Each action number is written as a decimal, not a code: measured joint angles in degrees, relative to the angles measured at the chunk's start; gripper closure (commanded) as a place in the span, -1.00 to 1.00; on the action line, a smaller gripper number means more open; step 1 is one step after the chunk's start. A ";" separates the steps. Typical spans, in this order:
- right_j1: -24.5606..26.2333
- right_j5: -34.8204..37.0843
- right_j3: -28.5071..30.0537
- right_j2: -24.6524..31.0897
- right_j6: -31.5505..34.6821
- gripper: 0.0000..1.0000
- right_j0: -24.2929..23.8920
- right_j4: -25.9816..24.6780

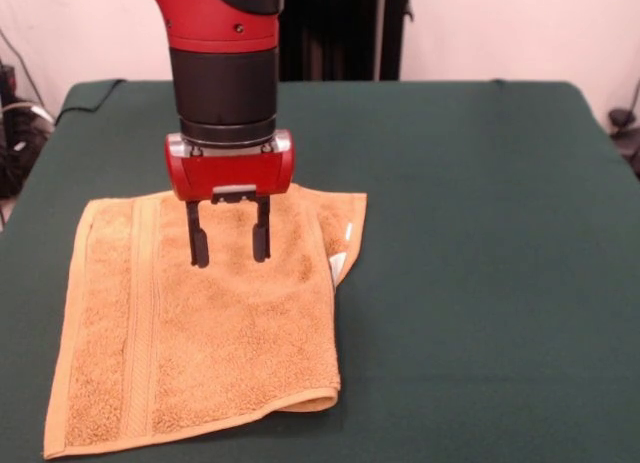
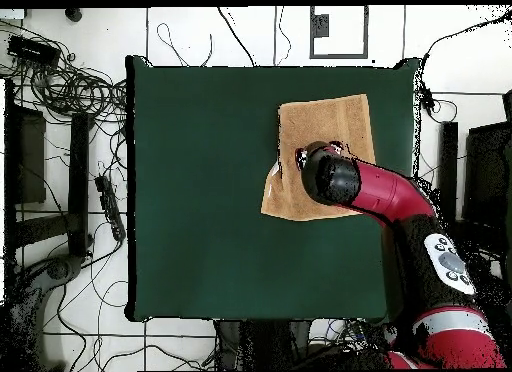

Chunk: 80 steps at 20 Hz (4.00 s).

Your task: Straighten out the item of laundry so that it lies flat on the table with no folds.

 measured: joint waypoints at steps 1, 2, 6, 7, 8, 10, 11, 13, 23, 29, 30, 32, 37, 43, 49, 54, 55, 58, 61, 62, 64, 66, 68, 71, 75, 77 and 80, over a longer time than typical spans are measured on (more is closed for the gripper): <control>0.00 0.00 0.00 0.00 0.00 -1.00 0.01 0.00; 0.00 0.00 0.00 0.00 0.00 -1.00 0.01 0.00; 0.00 0.00 0.00 0.00 0.00 -1.00 0.01 0.01; 0.00 0.00 0.01 0.00 0.00 -1.00 0.01 0.01; 0.00 0.00 0.01 0.00 0.00 -1.00 0.01 0.01; 0.00 0.00 0.02 0.00 0.00 -1.00 0.01 0.01; 0.00 0.00 0.02 0.00 0.00 -1.00 0.01 0.00; 0.02 0.00 0.06 0.00 0.00 -1.00 0.01 0.01; 0.05 0.00 0.92 -0.03 0.00 -1.00 1.05 0.02; 0.05 0.00 1.82 -0.18 0.00 -1.00 2.76 0.08; 0.05 0.00 1.90 -0.31 0.00 -1.00 3.18 0.14; 0.04 -0.01 2.05 -0.57 0.00 -1.00 4.03 0.24; 0.06 -0.20 2.25 -1.17 0.00 -1.00 5.27 0.74; 1.31 -2.66 2.30 -1.23 0.00 -1.00 5.50 1.46; 3.83 -4.27 1.81 -1.22 0.00 -1.00 5.48 1.58; 6.99 -4.38 0.50 -1.23 0.00 -1.00 5.47 2.08; 7.33 -4.49 0.22 -1.23 0.01 -1.00 5.47 2.31; 7.92 -4.62 -0.54 -1.53 0.01 -1.00 5.77 3.64; 8.02 -4.63 -0.72 -1.93 0.01 -1.00 6.21 4.46; 8.07 -4.68 -0.75 -1.95 0.01 -1.00 6.24 4.64; 8.24 -4.65 -0.91 -1.95 0.01 -1.00 6.24 5.08; 8.44 -4.62 -1.17 -1.95 0.02 -1.00 6.24 5.45; 8.72 -4.76 -1.94 -1.96 0.02 1.00 6.23 5.86; 8.87 -5.10 -2.52 -1.94 0.01 1.00 6.24 5.97; 9.32 -5.84 -3.45 -1.94 0.01 1.00 6.53 6.14; 9.43 -6.43 -3.60 -1.93 0.01 1.00 6.74 6.17; 9.51 -6.92 -3.66 -1.93 0.01 1.00 6.83 6.17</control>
